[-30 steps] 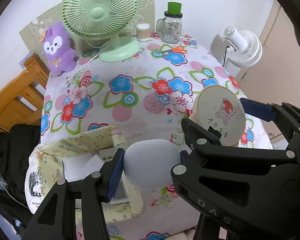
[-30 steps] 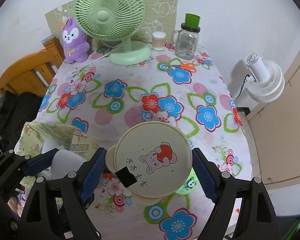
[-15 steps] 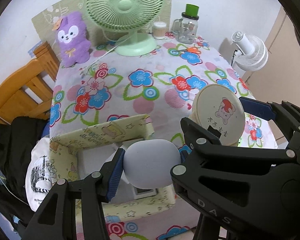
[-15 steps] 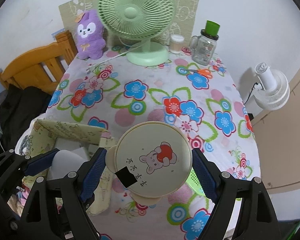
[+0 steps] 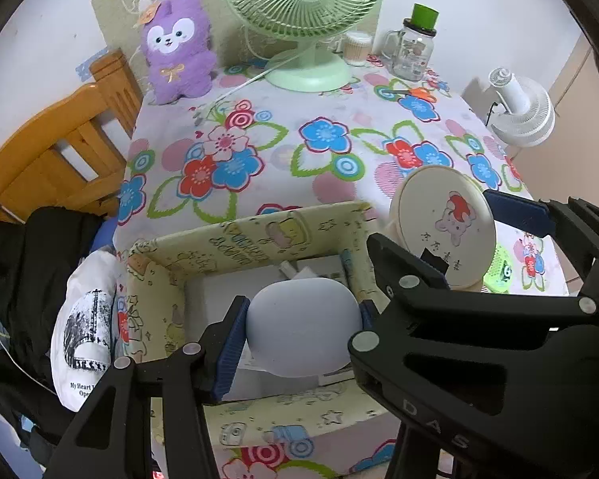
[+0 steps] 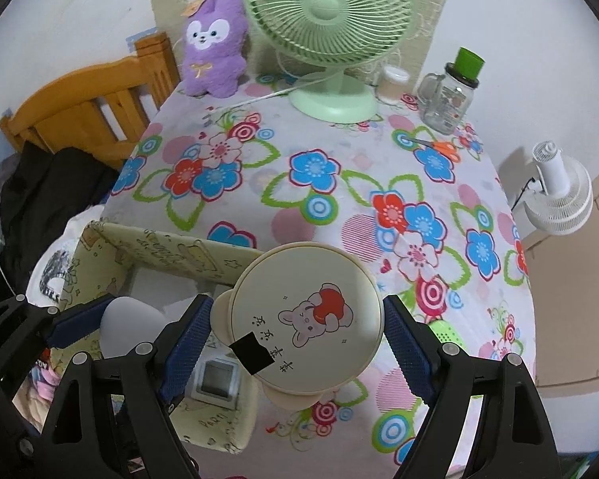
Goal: Organize rigid objects
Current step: 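Carry the white speaker and cream disc over the yellow basket with both tools, then lower the speaker and disc into the basket and open both tools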
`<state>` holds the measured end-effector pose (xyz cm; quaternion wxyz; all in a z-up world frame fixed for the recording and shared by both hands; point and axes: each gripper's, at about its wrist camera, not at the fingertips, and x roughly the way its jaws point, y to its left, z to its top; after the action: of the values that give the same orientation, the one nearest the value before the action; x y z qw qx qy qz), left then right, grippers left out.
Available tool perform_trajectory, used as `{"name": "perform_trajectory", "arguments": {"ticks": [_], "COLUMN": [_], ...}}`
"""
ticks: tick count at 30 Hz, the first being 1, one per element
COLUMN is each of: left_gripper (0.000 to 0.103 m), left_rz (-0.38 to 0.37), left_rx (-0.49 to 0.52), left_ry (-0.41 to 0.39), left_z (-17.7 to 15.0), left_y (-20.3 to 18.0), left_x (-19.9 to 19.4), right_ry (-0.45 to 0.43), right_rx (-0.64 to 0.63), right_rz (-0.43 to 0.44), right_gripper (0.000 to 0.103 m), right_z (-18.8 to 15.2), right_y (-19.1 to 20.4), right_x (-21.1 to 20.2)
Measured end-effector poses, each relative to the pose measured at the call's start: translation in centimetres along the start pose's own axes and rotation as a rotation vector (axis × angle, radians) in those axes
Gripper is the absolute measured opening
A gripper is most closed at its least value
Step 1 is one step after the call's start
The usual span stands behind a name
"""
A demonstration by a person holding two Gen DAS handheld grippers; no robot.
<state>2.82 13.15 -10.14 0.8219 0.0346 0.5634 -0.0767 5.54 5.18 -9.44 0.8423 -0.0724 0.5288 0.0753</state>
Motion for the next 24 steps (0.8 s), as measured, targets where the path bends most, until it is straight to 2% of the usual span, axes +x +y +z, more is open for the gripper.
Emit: {"name": "perform_trajectory", "arguments": {"ticks": [16,24], "left_gripper": [0.057,0.059], "left_rz": [0.037,0.102], "left_rx": [-0.035,-0.041], "left_ry": [0.056,0.081], "left_z": [-1.3,-1.8], "left_y": [4.7,6.7], "left_x": [2.6,3.7], "right_ry": [0.055,0.074], "right_rx": [-0.114,-0.158], "right_rz": [0.007,0.02], "right_gripper": [0.086,0.086], "right_z": [0.9,1.4], "right_y": [5.1,7.2], "right_x": [2.5,3.6]}}
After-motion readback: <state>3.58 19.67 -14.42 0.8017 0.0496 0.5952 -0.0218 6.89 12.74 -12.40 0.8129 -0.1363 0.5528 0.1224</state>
